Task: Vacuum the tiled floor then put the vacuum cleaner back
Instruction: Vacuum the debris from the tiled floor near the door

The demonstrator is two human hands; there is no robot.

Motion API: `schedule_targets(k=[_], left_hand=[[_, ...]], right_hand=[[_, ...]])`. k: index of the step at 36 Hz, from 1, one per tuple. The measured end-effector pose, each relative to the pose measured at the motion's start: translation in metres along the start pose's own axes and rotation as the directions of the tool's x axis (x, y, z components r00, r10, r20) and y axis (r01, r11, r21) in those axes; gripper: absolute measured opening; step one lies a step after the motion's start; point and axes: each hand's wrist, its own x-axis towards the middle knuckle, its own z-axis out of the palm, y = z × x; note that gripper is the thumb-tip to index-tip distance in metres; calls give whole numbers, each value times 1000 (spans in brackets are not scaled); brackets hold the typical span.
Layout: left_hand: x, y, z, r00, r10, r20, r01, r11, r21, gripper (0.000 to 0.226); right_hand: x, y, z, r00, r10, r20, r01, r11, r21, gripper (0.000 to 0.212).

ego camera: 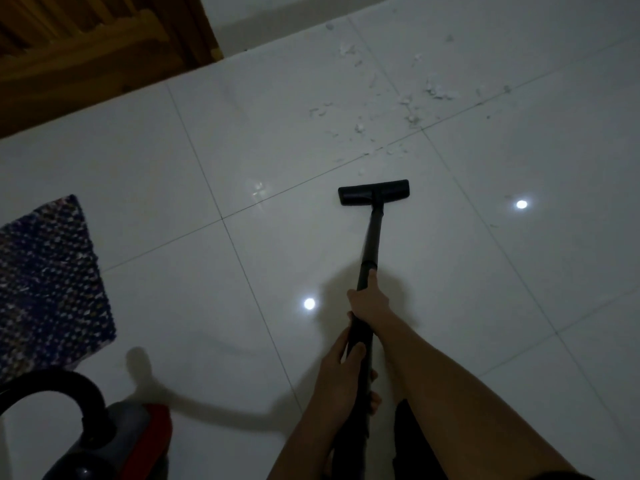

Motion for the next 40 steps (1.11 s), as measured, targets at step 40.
schedule_targets(k=[40], left_hand=[[122, 133, 25, 981, 44, -190, -60, 995, -82, 42]], right_hand=[[116, -155, -43, 976, -101, 194, 123, 987, -106, 79]])
